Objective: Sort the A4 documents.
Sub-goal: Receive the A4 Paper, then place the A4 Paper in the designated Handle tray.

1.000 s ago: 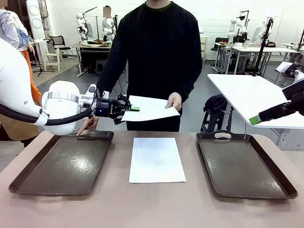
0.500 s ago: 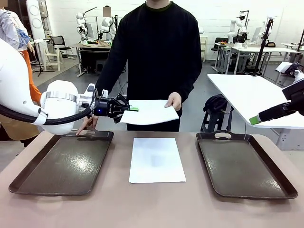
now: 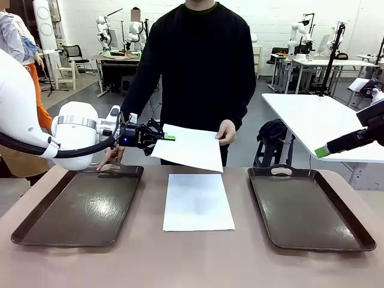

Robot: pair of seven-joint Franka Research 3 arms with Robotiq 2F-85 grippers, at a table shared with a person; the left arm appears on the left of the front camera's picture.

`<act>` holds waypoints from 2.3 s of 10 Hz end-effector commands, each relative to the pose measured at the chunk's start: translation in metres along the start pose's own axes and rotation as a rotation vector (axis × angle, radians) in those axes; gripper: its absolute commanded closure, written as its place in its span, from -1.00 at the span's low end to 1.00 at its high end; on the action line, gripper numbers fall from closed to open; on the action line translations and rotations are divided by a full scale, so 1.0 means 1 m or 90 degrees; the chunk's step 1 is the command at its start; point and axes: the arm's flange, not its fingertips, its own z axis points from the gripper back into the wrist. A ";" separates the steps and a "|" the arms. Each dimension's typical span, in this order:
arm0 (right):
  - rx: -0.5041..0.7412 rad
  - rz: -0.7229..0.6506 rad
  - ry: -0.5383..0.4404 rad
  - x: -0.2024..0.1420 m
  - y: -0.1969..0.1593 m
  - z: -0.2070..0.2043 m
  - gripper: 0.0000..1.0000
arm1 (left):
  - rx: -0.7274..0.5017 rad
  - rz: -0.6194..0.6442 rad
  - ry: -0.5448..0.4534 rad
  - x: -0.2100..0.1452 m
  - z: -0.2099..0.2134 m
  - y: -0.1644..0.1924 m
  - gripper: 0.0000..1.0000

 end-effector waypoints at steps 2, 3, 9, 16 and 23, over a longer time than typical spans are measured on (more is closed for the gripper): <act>0.010 -0.002 -0.003 0.000 -0.001 -0.001 -1.00 | 0.002 0.003 -0.007 0.000 0.000 0.000 1.00; 0.010 -0.002 -0.003 0.000 -0.001 -0.001 -1.00 | 0.002 0.003 -0.007 0.000 0.000 0.000 1.00; 0.010 -0.002 -0.003 0.000 -0.001 -0.001 -1.00 | 0.002 0.003 -0.007 0.000 0.000 0.000 1.00; 0.010 -0.002 -0.003 0.000 -0.001 -0.001 -1.00 | -0.079 -0.033 0.128 -0.005 0.022 -0.031 0.98; 0.010 -0.002 -0.003 0.000 -0.001 -0.001 -1.00 | 0.071 -0.075 0.015 -0.041 0.155 -0.025 0.98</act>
